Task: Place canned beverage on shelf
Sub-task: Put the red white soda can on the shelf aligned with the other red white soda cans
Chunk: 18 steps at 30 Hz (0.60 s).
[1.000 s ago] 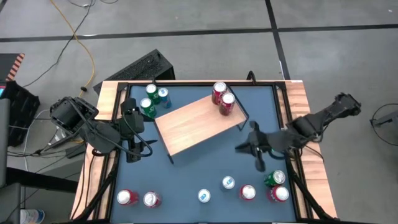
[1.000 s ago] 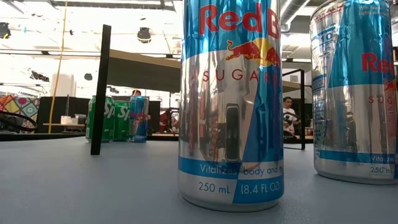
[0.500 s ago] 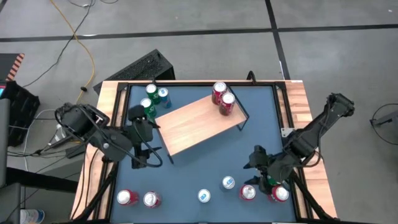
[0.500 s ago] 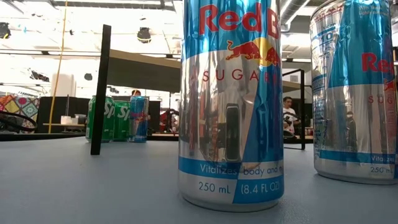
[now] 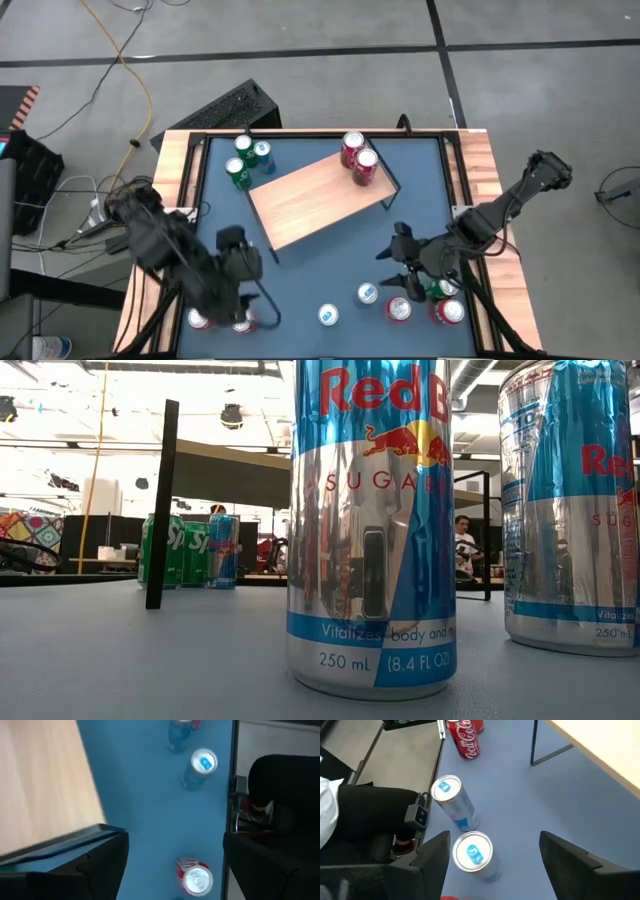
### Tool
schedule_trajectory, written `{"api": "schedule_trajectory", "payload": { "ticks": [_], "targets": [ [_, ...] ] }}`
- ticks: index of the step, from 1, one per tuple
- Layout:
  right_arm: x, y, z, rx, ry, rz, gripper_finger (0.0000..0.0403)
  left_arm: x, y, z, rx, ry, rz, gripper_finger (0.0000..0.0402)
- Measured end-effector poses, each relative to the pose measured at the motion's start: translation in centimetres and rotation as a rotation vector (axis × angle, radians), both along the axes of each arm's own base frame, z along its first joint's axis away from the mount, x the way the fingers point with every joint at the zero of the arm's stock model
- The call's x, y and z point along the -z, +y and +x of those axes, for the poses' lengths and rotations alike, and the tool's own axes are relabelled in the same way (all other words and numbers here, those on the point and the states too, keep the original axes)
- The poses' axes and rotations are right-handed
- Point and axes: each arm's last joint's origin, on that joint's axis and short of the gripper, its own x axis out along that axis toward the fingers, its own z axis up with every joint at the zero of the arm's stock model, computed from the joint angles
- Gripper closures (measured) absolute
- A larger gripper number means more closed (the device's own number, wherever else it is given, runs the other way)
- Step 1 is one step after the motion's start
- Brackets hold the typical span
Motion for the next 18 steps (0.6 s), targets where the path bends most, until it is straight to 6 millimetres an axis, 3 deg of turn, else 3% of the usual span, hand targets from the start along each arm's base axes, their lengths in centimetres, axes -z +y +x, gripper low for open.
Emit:
{"api": "schedule_trajectory", "payload": {
  "ticks": [10,15,18],
  "targets": [
    [0.0,-0.2,0.1,-0.026,-0.012,-0.05,0.0112,6.6,-6.9,2.4,-0.008,0.152,0.074,0.0093],
    [0.0,-0.3,0.2,-0.035,-0.018,-0.073,0.0112,6.2,-7.2,1.6,-0.06,0.093,0.084,0.0093],
    [0.0,-0.3,0.2,-0.025,-0.023,-0.08,0.0112,6.9,-7.2,1.2,-0.102,0.125,0.077,0.0093]
  ]
}}
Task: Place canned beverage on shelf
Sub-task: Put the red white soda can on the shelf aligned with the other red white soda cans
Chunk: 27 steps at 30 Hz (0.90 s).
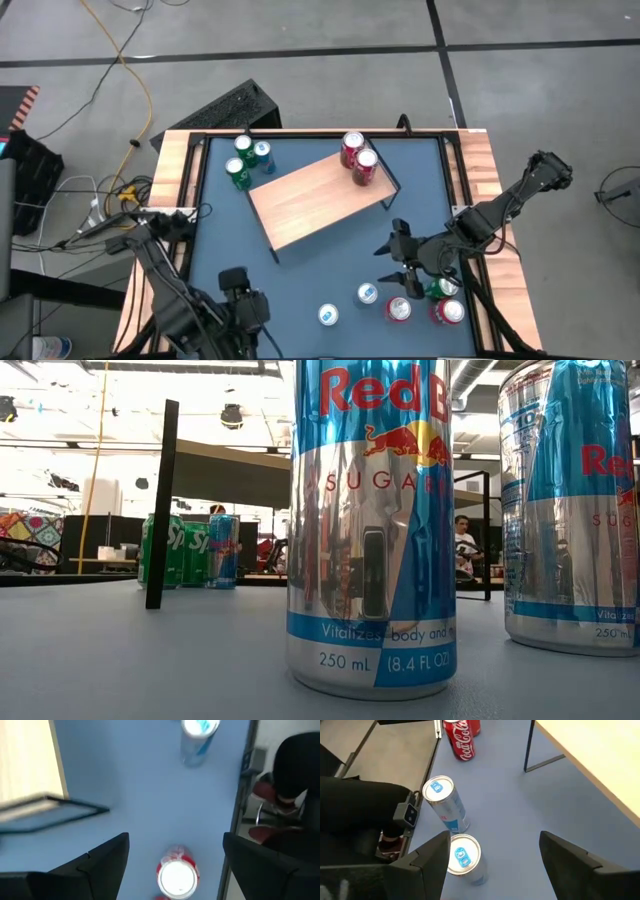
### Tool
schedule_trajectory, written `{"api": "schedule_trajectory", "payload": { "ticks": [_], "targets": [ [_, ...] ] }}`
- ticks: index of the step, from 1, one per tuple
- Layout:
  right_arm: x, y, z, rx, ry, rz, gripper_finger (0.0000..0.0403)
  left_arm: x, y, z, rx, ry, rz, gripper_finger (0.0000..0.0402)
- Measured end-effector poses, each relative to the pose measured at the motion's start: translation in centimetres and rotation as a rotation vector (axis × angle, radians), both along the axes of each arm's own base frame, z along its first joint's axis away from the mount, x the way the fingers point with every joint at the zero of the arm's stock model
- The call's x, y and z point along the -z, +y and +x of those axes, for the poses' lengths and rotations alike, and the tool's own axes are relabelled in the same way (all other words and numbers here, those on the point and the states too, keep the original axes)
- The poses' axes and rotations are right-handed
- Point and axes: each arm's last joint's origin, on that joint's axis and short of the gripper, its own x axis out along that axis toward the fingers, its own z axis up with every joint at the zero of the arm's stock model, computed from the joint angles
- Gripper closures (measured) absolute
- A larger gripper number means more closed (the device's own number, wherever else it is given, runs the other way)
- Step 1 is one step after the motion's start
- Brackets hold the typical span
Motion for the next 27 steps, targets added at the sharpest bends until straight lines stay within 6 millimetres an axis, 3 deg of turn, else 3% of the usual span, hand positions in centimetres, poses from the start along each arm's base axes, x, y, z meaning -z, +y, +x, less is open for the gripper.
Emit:
{"api": "schedule_trajectory", "payload": {
  "ticks": [6,13,18,23,27],
  "targets": [
    [0.0,-0.1,0.0,0.021,-0.01,-0.016,0.0112,0.9,1.4,-1.6,-0.076,-0.05,-0.091,0.0093],
    [-0.1,-0.7,0.5,0.075,-0.03,-0.015,0.0112,5.9,4.5,-4.5,-0.042,-0.122,-0.427,0.0093],
    [-0.2,-1.1,0.7,0.101,-0.032,-0.008,0.0112,9.1,6.9,-5.8,-0.098,0.01,-0.666,0.0093],
    [-0.1,-1.4,0.9,0.103,-0.03,-0.02,0.0112,11.7,6.6,-6.7,-0.124,0.175,-0.666,0.0093],
    [0.4,-1.2,1.1,0.097,-0.009,-0.034,0.0112,11.6,5.8,-5.9,-0.061,0.106,-0.582,0.0093]
  ]
}}
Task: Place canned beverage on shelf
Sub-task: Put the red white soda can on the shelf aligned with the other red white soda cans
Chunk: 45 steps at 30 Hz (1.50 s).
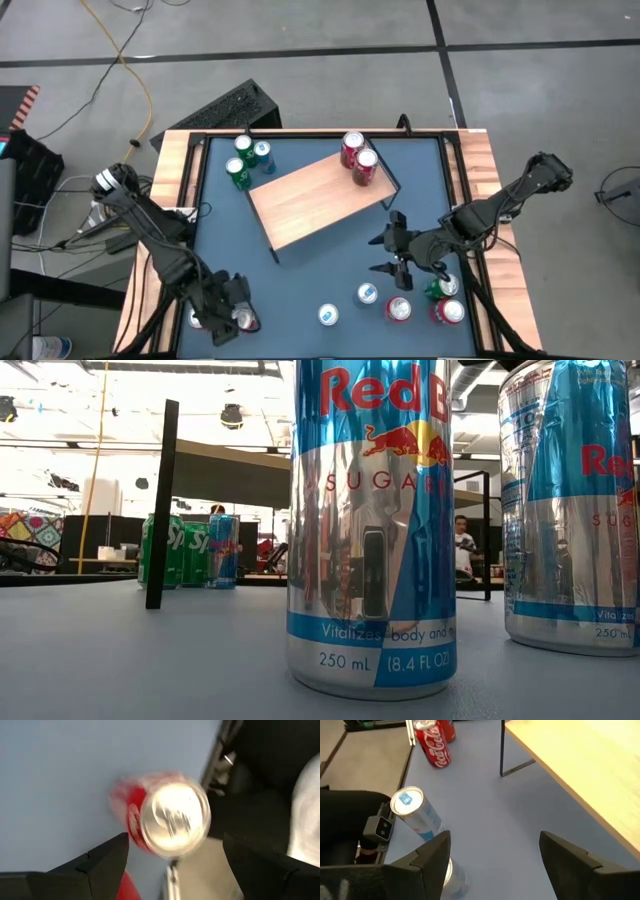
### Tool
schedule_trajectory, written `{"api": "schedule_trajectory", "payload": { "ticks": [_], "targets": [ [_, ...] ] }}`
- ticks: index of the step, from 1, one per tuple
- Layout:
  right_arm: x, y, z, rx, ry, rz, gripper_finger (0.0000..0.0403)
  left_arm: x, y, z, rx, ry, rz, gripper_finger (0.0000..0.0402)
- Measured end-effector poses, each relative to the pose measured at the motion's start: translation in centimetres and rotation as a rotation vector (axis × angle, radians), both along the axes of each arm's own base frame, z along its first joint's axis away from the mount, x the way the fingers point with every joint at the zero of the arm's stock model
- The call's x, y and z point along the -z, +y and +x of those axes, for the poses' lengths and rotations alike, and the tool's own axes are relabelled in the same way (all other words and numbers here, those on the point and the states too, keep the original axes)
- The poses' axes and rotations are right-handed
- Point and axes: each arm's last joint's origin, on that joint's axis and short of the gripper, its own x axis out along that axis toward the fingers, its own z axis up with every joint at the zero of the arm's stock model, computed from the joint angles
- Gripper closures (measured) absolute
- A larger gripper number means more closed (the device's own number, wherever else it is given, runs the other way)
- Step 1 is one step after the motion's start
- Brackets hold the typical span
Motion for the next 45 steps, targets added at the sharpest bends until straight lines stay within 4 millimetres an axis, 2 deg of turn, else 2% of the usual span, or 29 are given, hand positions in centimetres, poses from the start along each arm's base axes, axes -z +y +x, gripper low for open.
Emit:
{"api": "schedule_trajectory", "payload": {
  "ticks": [4,10,16,19,25,29,39,45],
  "targets": [
    [0.5,0.2,0.3,-0.014,0.028,-0.005,0.0112,-1.2,-0.3,0.5,0.009,-0.076,0.075,0.0093],
    [1.7,0.7,1.2,-0.017,0.069,-0.024,0.0112,-3.3,0.2,0.1,-0.007,-0.136,0.235,0.0093],
    [3.1,1.4,2.4,-0.018,0.098,-0.035,0.0112,-4.5,0.2,0.1,0.02,-0.179,0.269,0.0093],
    [3.1,1.4,2.4,-0.021,0.101,-0.036,0.0112,-3.6,-0.3,0.4,0.07,-0.164,0.308,0.0093],
    [2.9,1.4,2.3,-0.021,0.089,-0.028,0.0112,0.2,-2.6,1.5,0.213,0.003,0.311,0.0093],
    [2.9,1.4,2.3,-0.021,0.092,-0.03,0.0112,0.9,-3.3,2.0,0.22,0.036,0.293,0.0093],
    [2.9,1.1,2.6,-0.007,0.081,-0.024,0.0112,-2.9,-2.5,1.9,0.154,0.014,0.45,0.0093],
    [2.9,1.1,2.6,-0.007,0.083,-0.025,0.0112,-5.4,-2.9,2.3,0.12,-0.072,0.43,0.0093]
  ]
}}
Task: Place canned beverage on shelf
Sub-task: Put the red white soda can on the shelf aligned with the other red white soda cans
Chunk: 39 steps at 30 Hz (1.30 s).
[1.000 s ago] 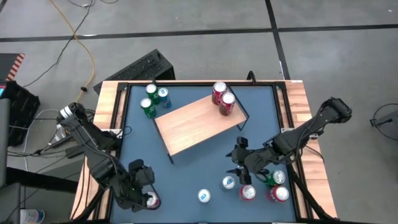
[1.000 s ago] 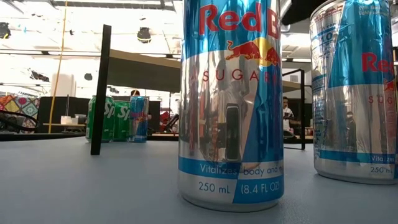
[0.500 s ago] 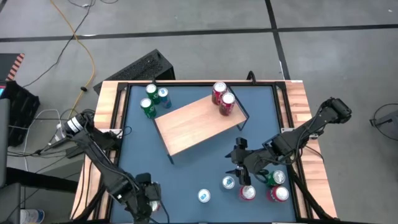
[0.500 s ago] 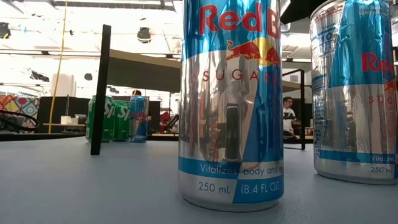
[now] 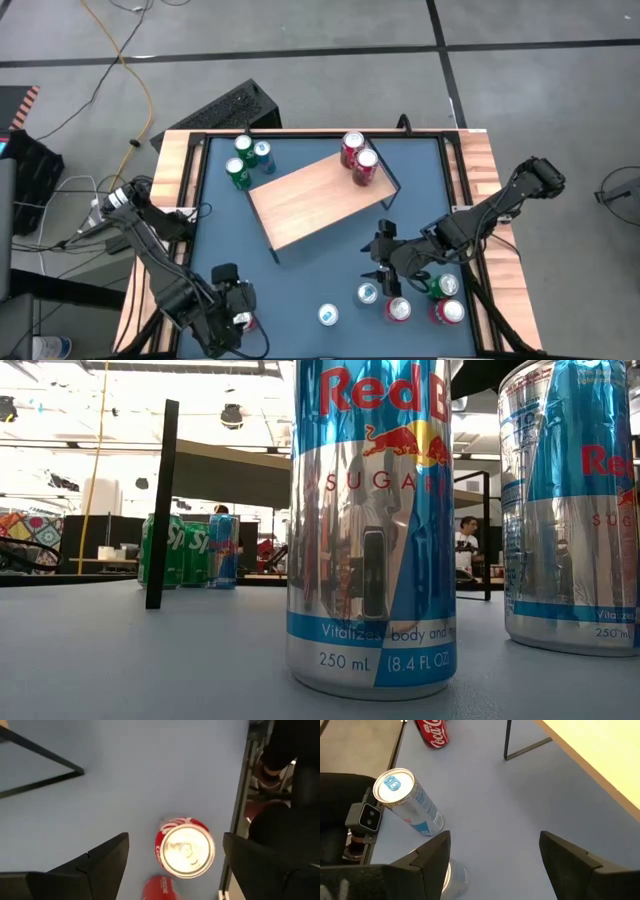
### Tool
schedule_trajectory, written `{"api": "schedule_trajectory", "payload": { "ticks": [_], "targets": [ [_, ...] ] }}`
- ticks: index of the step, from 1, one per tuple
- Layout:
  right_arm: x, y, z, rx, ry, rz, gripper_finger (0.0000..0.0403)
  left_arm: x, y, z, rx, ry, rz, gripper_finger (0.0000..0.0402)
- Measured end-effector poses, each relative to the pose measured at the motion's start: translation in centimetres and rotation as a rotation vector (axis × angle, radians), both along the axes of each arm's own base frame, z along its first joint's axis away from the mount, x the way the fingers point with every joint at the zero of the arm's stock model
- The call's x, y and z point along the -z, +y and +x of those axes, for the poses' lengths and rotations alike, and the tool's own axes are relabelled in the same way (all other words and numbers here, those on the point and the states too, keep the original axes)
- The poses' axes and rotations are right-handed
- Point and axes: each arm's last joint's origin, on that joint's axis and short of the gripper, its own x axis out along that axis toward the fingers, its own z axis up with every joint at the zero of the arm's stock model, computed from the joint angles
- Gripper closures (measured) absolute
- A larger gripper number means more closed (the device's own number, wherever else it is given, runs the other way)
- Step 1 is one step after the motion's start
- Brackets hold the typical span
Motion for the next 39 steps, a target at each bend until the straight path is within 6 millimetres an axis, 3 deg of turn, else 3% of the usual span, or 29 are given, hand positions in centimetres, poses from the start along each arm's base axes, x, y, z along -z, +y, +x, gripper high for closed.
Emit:
{"api": "schedule_trajectory", "payload": {
  "ticks": [5,13,28,34,39],
  "targets": [
    [0.0,0.0,0.0,-0.002,0.0,-0.002,0.0112,0.2,-0.2,-0.2,-0.015,-0.005,0.001,0.0093],
    [0.0,0.0,0.0,-0.002,-0.001,-0.001,0.0112,3.4,-2.4,0.8,0.047,0.12,-0.009,0.0093],
    [-0.1,-0.3,0.3,0.013,-0.015,0.009,0.0112,3.5,-2.3,0.5,0.05,0.118,0.022,0.0093],
    [-0.1,-0.3,0.3,0.013,-0.014,0.009,0.0112,5.4,-2.6,0.5,0.049,0.111,-0.011,0.0093],
    [-0.1,-0.3,0.3,0.013,-0.014,0.009,0.0112,5.6,-2.6,0.5,0.058,0.106,-0.003,0.0093]
  ]
}}
